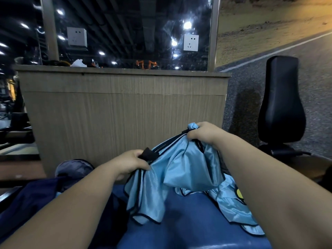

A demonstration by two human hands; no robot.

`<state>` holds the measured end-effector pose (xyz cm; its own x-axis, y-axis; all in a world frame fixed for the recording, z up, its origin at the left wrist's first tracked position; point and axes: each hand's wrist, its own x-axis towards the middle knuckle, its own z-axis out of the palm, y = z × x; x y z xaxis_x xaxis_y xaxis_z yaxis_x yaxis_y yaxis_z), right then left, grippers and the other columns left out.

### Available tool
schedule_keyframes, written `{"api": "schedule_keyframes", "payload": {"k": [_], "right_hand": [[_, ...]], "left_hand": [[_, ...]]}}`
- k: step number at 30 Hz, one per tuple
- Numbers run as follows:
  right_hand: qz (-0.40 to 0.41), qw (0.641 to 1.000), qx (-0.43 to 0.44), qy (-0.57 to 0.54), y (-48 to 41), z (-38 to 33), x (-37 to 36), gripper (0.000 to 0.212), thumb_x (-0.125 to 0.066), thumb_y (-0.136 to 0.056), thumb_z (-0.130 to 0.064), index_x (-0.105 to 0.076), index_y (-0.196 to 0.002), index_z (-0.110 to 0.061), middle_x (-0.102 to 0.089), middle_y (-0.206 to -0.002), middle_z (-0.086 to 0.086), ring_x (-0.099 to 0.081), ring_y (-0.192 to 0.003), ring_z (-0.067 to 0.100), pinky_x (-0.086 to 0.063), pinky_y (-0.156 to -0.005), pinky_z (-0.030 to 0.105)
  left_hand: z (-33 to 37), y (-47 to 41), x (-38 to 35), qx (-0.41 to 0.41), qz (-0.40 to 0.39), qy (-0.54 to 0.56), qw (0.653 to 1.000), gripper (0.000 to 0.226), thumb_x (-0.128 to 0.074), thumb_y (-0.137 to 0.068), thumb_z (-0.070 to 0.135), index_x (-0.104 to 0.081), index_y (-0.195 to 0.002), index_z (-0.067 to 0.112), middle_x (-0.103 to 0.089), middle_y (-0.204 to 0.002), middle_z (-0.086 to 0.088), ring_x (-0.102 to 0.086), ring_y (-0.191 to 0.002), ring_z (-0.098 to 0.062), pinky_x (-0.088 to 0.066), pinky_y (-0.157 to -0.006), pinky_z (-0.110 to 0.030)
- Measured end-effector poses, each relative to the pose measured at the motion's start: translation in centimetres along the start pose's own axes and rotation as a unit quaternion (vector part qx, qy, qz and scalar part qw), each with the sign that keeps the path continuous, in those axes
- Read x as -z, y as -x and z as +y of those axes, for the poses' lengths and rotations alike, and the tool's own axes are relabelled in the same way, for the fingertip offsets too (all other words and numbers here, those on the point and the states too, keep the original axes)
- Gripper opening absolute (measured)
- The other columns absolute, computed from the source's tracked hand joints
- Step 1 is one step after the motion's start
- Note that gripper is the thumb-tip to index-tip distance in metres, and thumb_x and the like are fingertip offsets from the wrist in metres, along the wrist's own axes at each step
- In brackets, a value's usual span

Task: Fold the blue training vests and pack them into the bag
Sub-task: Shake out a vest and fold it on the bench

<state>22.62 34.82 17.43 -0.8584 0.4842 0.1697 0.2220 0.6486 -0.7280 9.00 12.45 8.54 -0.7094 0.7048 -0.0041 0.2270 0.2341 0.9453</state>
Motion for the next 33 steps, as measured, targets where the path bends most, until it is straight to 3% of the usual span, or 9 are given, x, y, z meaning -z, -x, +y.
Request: {"api": "schedule_keyframes", "payload": {"k": [3, 7, 10, 15, 19, 21, 25, 29, 33], "right_hand": [[-0.014, 0.998, -0.065, 0.008, -0.5, 1.8, -0.4, 0.041, -0.074, -0.06, -0.025, -0.067, -0.094, -0.004, -0.072, -0.095, 0.015, -0.069, -0.082, 0.029, -0.056, -0.071, 0.036], [-0.117, 0.978, -0.164, 0.046, -1.0, 4.2, -1.4, 0.03, -0.076, -0.071, -0.023, -0.069, -0.089, -0.001, -0.071, -0.096, 0.016, -0.069, -0.091, 0.032, -0.056, -0.082, 0.038], [-0.246, 0.936, -0.241, 0.074, -1.1, 5.7, -2.4, 0.026, -0.067, -0.085, -0.026, -0.067, -0.085, -0.001, -0.071, -0.078, 0.013, -0.065, -0.078, 0.027, -0.053, -0.079, 0.033], [-0.306, 0.904, -0.272, 0.123, -1.9, 8.5, -5.1, 0.052, -0.068, -0.089, -0.032, -0.058, -0.128, 0.0, -0.062, -0.129, 0.016, -0.061, -0.113, 0.029, -0.049, -0.101, 0.04], [-0.203, 0.93, -0.201, 0.23, -2.5, 11.3, -8.0, 0.082, -0.076, -0.078, -0.053, -0.049, -0.139, -0.006, -0.052, -0.142, 0.008, -0.052, -0.127, 0.026, -0.044, -0.1, 0.032], [-0.152, 0.937, -0.16, 0.272, -2.9, 13.0, -9.2, 0.076, -0.071, -0.082, -0.053, -0.049, -0.138, -0.006, -0.054, -0.139, 0.009, -0.052, -0.126, 0.025, -0.042, -0.096, 0.029], [-0.049, 0.951, -0.178, 0.248, -4.6, 17.4, -10.2, 0.047, -0.06, -0.094, -0.021, -0.047, -0.136, -0.007, -0.059, -0.13, 0.013, -0.057, -0.119, 0.029, -0.047, -0.091, 0.033], [0.037, 0.955, -0.207, 0.207, -5.0, 21.0, -8.5, 0.046, -0.048, -0.097, -0.013, -0.039, -0.142, -0.006, -0.063, -0.121, 0.015, -0.063, -0.102, 0.033, -0.049, -0.074, 0.036], [0.151, 0.958, -0.22, 0.108, -4.5, 23.8, -5.9, 0.045, -0.049, -0.101, -0.022, -0.042, -0.144, -0.013, -0.065, -0.09, 0.013, -0.054, -0.059, 0.024, -0.035, -0.047, 0.029]], "left_hand": [[0.0, 0.3, 0.9, -0.005, -0.013, 0.08, 0.997, 0.042, -0.07, -0.068, -0.001, -0.064, -0.108, 0.01, -0.07, -0.093, -0.018, -0.069, -0.077, -0.029, -0.059, -0.069, -0.038], [-0.3, -0.5, 2.9, -0.008, -0.01, 0.019, 1.0, 0.04, -0.075, -0.079, 0.013, -0.061, -0.116, 0.021, -0.068, -0.113, -0.012, -0.069, -0.095, -0.029, -0.056, -0.086, -0.043], [-1.0, -1.3, 3.6, 0.014, -0.042, -0.076, 0.996, 0.035, -0.075, -0.083, 0.021, -0.062, -0.115, 0.027, -0.065, -0.121, -0.002, -0.066, -0.107, -0.024, -0.053, -0.094, -0.04], [-3.6, -2.9, 2.8, 0.065, -0.078, -0.373, 0.922, 0.046, -0.069, -0.087, 0.042, -0.056, -0.128, 0.026, -0.056, -0.124, 0.011, -0.054, -0.112, -0.009, -0.04, -0.097, -0.027], [-7.5, -5.3, 1.9, 0.077, -0.058, -0.463, 0.881, 0.028, -0.068, -0.088, 0.039, -0.057, -0.112, 0.032, -0.057, -0.113, 0.012, -0.055, -0.104, -0.011, -0.044, -0.091, -0.029], [-9.7, -6.3, 1.3, 0.064, -0.022, -0.538, 0.84, 0.025, -0.06, -0.09, 0.031, -0.054, -0.115, 0.034, -0.058, -0.12, 0.006, -0.054, -0.107, -0.016, -0.043, -0.091, -0.033], [-12.9, -7.8, -1.1, 0.007, 0.079, -0.647, 0.759, 0.047, -0.05, -0.088, 0.014, -0.044, -0.133, 0.027, -0.044, -0.134, 0.002, -0.037, -0.126, -0.022, -0.033, -0.094, -0.038], [-15.4, -8.5, -6.1, -0.101, 0.069, -0.56, 0.819, 0.038, -0.051, -0.083, 0.012, -0.058, -0.119, 0.019, -0.053, -0.121, -0.001, -0.045, -0.118, -0.027, -0.037, -0.086, -0.033], [-16.5, -7.8, -11.0, -0.106, -0.014, -0.481, 0.87, 0.03, -0.051, -0.095, 0.026, -0.056, -0.123, 0.018, -0.052, -0.124, -0.001, -0.044, -0.119, -0.023, -0.038, -0.097, -0.032]]}}
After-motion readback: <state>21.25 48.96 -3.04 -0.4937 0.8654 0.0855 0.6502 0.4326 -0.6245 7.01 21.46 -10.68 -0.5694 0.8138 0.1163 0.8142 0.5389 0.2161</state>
